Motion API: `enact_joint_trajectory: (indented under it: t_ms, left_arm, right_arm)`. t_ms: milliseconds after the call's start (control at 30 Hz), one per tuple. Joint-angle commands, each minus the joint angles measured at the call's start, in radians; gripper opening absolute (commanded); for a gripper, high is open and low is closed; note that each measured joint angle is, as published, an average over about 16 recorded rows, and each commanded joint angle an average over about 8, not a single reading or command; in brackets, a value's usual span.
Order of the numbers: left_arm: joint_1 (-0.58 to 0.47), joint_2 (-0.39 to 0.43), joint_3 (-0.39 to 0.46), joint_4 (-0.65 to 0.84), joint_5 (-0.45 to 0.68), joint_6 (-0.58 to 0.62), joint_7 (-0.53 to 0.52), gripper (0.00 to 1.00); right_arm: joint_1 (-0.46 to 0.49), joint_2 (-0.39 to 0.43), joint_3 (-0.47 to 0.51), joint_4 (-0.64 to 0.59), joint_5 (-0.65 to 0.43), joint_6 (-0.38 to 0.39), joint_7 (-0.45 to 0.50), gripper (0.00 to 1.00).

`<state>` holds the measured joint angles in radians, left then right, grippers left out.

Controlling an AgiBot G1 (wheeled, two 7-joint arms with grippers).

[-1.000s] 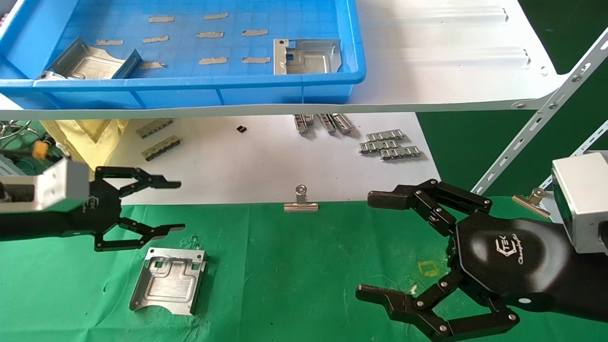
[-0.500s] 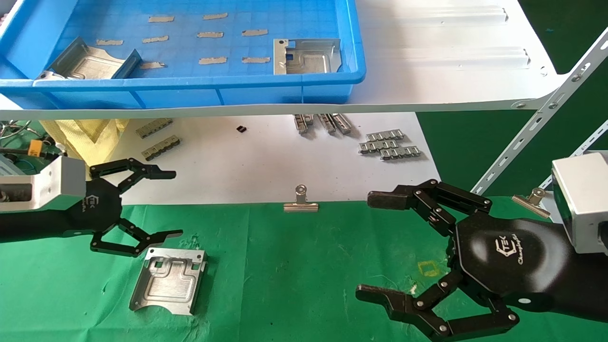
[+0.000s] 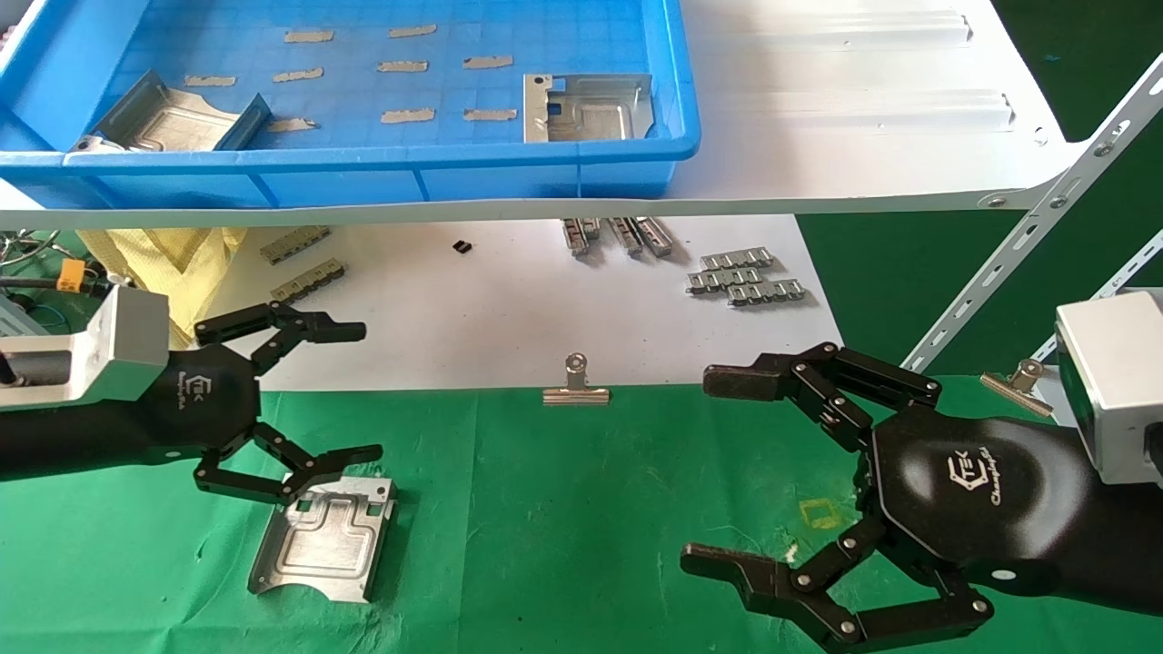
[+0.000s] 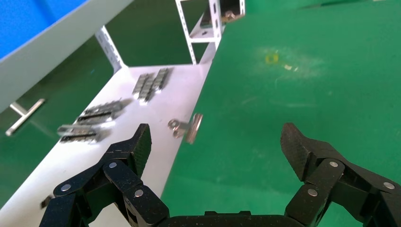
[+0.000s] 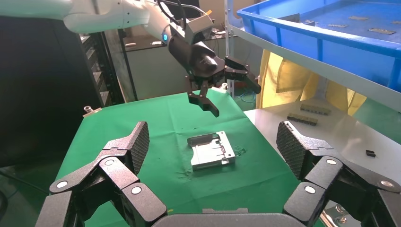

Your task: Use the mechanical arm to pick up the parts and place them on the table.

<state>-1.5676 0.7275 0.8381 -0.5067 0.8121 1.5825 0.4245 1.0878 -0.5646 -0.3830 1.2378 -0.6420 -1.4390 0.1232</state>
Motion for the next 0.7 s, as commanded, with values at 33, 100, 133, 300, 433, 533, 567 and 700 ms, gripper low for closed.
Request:
enact_joint_trajectory:
  t_ms: [33,100,133,300,433,533,567,700]
  left_arm:
    - [0.021,-0.005,-0.024,-0.033,-0.003,-0.004,-0.026,1.00]
    - [0.042,-0.010,-0.047,-0.065,-0.007,-0.007,-0.052,1.00]
    - [0.052,-0.012,-0.059,-0.082,-0.009,-0.009,-0.064,1.00]
    - [0.104,-0.024,-0.117,-0.163,-0.017,-0.018,-0.129,1.00]
    - [0.146,-0.034,-0.165,-0.230,-0.024,-0.026,-0.181,1.00]
    - [0.177,-0.042,-0.200,-0.279,-0.029,-0.031,-0.220,1.00]
    - [0.188,-0.044,-0.212,-0.296,-0.031,-0.033,-0.233,1.00]
    - [0.229,-0.054,-0.259,-0.361,-0.038,-0.040,-0.284,1.00]
  right_arm:
    - [0.000,0.000,0.000,0.000,0.000,0.000,0.000,1.00]
    - [0.000,0.000,0.000,0.000,0.000,0.000,0.000,1.00]
    - [0.000,0.000,0.000,0.000,0.000,0.000,0.000,1.00]
    - [0.000,0.000,0.000,0.000,0.000,0.000,0.000,1.00]
    - [0.000,0.000,0.000,0.000,0.000,0.000,0.000,1.00]
    - [0.000,0.000,0.000,0.000,0.000,0.000,0.000,1.00]
    - [0.000,0.000,0.000,0.000,0.000,0.000,0.000,1.00]
    - [0.000,0.000,0.000,0.000,0.000,0.000,0.000,1.00]
